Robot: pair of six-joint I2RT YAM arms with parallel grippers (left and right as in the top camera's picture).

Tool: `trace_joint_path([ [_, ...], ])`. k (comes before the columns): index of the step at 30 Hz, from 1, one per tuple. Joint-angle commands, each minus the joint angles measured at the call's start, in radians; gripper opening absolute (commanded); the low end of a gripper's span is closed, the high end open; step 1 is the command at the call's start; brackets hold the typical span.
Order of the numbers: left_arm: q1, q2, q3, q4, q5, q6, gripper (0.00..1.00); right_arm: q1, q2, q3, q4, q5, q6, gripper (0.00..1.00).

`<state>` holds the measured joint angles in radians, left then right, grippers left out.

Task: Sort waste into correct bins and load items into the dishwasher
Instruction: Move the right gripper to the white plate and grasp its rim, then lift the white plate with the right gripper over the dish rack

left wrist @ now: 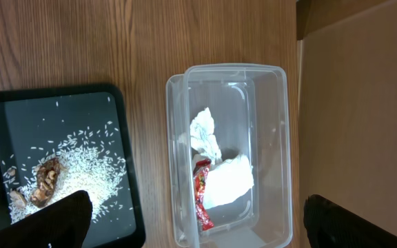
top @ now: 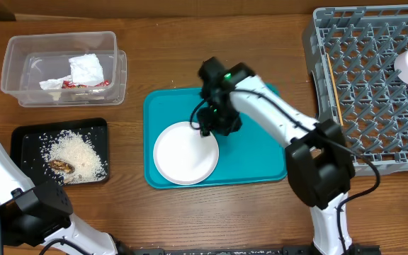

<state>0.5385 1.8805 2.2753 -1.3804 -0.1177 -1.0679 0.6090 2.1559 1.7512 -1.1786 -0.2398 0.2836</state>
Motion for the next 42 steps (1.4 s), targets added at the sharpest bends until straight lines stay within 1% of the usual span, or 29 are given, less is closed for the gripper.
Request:
trace_joint_path([
  [1,-0.002,0.005,-0.002,-0.001,-0.020,-0.010,1.00,0.034,0.000,-0.037,0.021,0.122,0.168,0.50],
  [7,-0.002,0.005,-0.002,-0.001,-0.020,-0.010,1.00,0.055,0.000,-0.047,0.026,0.200,0.253,0.51],
  [10,-0.002,0.005,-0.002,0.000,-0.020,-0.010,1.00,0.055,0.000,-0.066,0.040,0.239,0.253,0.52],
  [11,-0.002,0.005,-0.002,-0.001,-0.020,-0.010,1.00,0.055,0.000,-0.078,0.051,0.239,0.253,0.54],
  [16,-0.002,0.005,-0.002,-0.001,-0.020,-0.010,1.00,0.054,0.000,-0.156,0.105,0.201,0.253,0.54],
  [18,-0.002,0.005,-0.002,-0.001,-0.020,-0.010,1.00,0.054,0.000,-0.185,0.130,0.159,0.261,0.50],
  [19,-0.002,0.005,-0.002,-0.001,-0.020,-0.010,1.00,0.054,0.000,-0.196,0.140,0.148,0.274,0.46],
  [20,-0.002,0.005,-0.002,-0.001,-0.020,-0.010,1.00,0.054,0.000,-0.203,0.144,0.148,0.286,0.37],
  [21,-0.002,0.005,-0.002,-0.001,-0.020,-0.010,1.00,0.054,0.000,-0.204,0.143,0.150,0.293,0.30],
  [22,-0.002,0.005,-0.002,0.000,-0.020,-0.010,1.00,0.054,0.000,-0.204,0.143,0.148,0.294,0.20],
  [24,-0.002,0.005,-0.002,-0.001,-0.020,-0.010,1.00,0.054,0.000,-0.200,0.135,0.148,0.294,0.06],
  [25,-0.002,0.005,-0.002,-0.001,-0.020,-0.010,1.00,0.051,0.000,-0.193,0.122,0.148,0.298,0.04],
  [28,-0.002,0.005,-0.002,0.000,-0.020,-0.010,1.00,0.031,-0.002,-0.128,0.040,0.156,0.293,0.04],
  [30,-0.002,0.005,-0.002,-0.001,-0.020,-0.010,1.00,0.004,-0.007,-0.055,-0.046,0.199,0.293,0.04],
  [33,-0.002,0.005,-0.002,0.000,-0.020,-0.010,1.00,-0.056,-0.018,0.095,-0.195,0.341,0.293,0.04],
  [36,-0.002,0.005,-0.002,-0.001,-0.020,-0.010,1.00,-0.143,-0.019,0.276,-0.331,0.544,0.293,0.04],
  [39,-0.002,0.005,-0.002,0.000,-0.020,-0.010,1.00,-0.248,-0.019,0.425,-0.392,0.679,0.293,0.04],
  [42,-0.002,0.005,-0.002,0.000,-0.020,-0.010,1.00,-0.368,-0.019,0.528,-0.377,0.732,0.267,0.04],
])
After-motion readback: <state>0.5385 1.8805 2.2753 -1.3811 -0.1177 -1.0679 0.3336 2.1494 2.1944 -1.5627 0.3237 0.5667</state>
